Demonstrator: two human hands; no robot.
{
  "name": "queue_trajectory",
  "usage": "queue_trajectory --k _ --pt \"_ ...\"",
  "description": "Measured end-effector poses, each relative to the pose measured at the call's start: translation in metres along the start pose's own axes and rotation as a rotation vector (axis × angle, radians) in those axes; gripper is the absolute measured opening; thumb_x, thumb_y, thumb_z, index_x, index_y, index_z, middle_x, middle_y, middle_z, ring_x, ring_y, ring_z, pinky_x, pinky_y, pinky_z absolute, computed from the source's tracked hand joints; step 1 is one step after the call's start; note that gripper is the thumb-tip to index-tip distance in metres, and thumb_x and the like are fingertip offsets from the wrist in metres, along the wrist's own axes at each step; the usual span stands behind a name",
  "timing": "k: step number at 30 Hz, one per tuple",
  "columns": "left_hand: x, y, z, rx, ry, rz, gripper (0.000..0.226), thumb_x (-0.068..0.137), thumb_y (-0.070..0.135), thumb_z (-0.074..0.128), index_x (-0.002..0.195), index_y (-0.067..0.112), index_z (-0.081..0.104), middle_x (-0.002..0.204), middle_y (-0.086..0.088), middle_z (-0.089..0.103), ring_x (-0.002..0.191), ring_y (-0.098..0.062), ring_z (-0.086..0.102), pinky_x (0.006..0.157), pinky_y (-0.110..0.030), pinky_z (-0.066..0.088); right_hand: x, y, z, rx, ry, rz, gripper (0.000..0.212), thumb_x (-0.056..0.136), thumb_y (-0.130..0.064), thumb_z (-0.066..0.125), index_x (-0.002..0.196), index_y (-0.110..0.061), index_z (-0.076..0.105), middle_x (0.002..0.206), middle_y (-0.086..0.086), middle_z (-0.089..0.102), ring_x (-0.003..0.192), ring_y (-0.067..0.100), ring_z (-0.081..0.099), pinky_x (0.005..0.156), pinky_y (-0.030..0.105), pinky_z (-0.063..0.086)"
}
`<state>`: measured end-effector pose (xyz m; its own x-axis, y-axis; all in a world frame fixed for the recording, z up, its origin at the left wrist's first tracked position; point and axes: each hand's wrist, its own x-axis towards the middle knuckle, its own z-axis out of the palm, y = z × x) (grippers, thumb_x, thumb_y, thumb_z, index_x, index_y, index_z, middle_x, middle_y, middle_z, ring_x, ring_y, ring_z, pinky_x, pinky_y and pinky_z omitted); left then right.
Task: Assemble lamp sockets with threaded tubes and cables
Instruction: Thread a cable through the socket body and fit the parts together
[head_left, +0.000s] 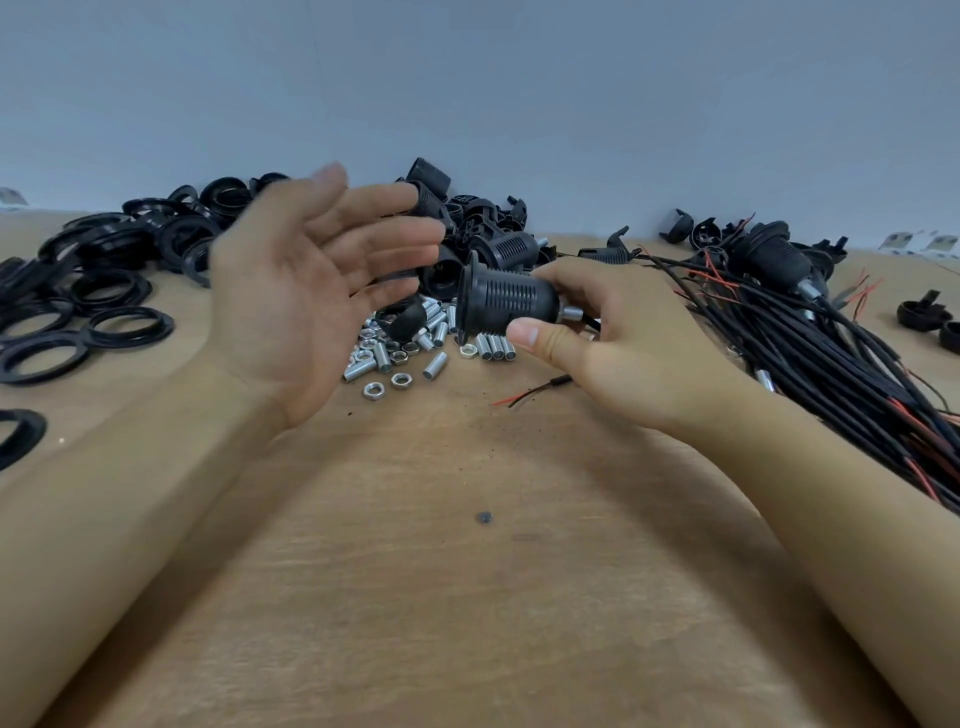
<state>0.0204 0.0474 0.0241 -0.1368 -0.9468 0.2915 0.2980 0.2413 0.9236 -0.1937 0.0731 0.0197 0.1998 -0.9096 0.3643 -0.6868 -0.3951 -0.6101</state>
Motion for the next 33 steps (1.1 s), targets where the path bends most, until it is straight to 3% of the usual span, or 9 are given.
queue_trajectory --k 2,4,9,14,17,22,26,30,33 --pt "0.0 -0.006 0.003 0.144 -0.036 -0.023 0.048 0.09 0.044 0.042 0.121 0.014 0.065 0.114 -0.004 0.074 0.114 -0.018 0.067 0.096 -0.037 0.047 0.0 0.001 0.0 -0.01 0.0 0.0 0.014 0.088 -0.033 0.068 0.099 -0.026 0.066 0.088 -0.01 0.067 0.087 0.008 0.059 0.078 0.021 0.042" --pt "-0.002 -0.009 0.007 0.152 -0.13 -0.034 0.051 0.091 0.043 0.039 0.126 0.013 0.061 0.118 -0.006 0.073 0.12 -0.021 0.063 0.104 -0.042 0.043 0.001 0.001 0.0 -0.036 0.004 -0.001 0.015 0.087 -0.034 0.068 0.1 -0.028 0.065 0.089 -0.01 0.067 0.088 0.008 0.059 0.079 0.021 0.042" --pt "-0.004 -0.001 0.003 -0.094 -0.043 0.089 0.046 0.098 0.035 0.034 0.109 0.003 0.066 0.069 -0.008 0.074 0.107 -0.036 0.069 0.093 -0.035 0.05 0.003 0.004 0.001 -0.053 0.035 0.0 0.016 0.088 -0.035 0.068 0.101 -0.028 0.065 0.091 -0.011 0.068 0.089 0.008 0.059 0.078 0.018 0.041" --pt "-0.001 -0.011 0.003 0.137 0.011 0.118 0.034 0.094 0.034 0.044 0.095 0.013 0.07 0.066 -0.004 0.071 0.08 -0.021 0.068 0.073 -0.028 0.052 0.006 0.007 0.0 -0.015 0.176 0.021 0.026 0.09 -0.031 0.067 0.114 -0.025 0.063 0.096 -0.016 0.066 0.089 0.004 0.062 0.083 0.019 0.047" --pt "-0.002 -0.015 0.004 0.213 -0.057 0.164 0.028 0.089 0.034 0.055 0.095 0.013 0.072 0.068 -0.009 0.071 0.069 -0.023 0.065 0.069 -0.03 0.052 0.011 0.013 -0.01 -0.061 0.326 0.081 0.029 0.089 -0.033 0.068 0.115 -0.024 0.061 0.089 -0.021 0.06 0.079 -0.009 0.058 0.072 0.006 0.041" --pt "-0.002 -0.018 0.004 0.283 -0.046 0.14 0.018 0.091 0.024 0.058 0.095 0.018 0.074 0.068 -0.009 0.072 0.06 -0.016 0.064 0.062 -0.025 0.052 0.017 0.039 -0.049 -0.373 0.655 0.323 0.035 0.091 -0.025 0.059 0.123 -0.012 0.054 0.116 0.012 0.062 0.106 0.032 0.055 0.079 0.036 0.039" --pt "-0.001 -0.021 0.001 0.395 0.023 0.12 0.016 0.097 0.018 0.058 0.094 0.02 0.073 0.07 -0.005 0.073 0.066 -0.013 0.066 0.064 -0.023 0.053 0.011 0.056 -0.061 -0.676 0.497 0.647 0.076 0.087 -0.008 0.057 0.148 0.006 0.015 0.143 0.029 0.033 0.13 0.045 0.031 0.106 0.05 0.028" --pt "-0.001 -0.028 0.001 0.699 0.027 0.186 0.015 0.097 0.018 0.061 0.092 0.028 0.072 0.074 0.011 0.074 0.069 -0.013 0.066 0.058 -0.012 0.046 0.012 0.056 -0.048 -0.768 0.215 0.541 0.037 0.087 -0.006 0.053 0.123 0.001 0.05 0.131 0.026 0.042 0.123 0.043 0.036 0.09 0.046 0.037" --pt "-0.003 -0.029 0.001 0.83 -0.028 0.215 0.016 0.094 0.018 0.063 0.09 0.031 0.071 0.076 0.016 0.072 0.067 -0.016 0.064 0.053 -0.009 0.042 0.012 0.057 -0.038 -0.789 0.057 0.533 0.025 0.091 -0.007 0.048 0.114 -0.002 0.056 0.132 0.018 0.042 0.122 0.039 0.037 0.083 0.045 0.039"
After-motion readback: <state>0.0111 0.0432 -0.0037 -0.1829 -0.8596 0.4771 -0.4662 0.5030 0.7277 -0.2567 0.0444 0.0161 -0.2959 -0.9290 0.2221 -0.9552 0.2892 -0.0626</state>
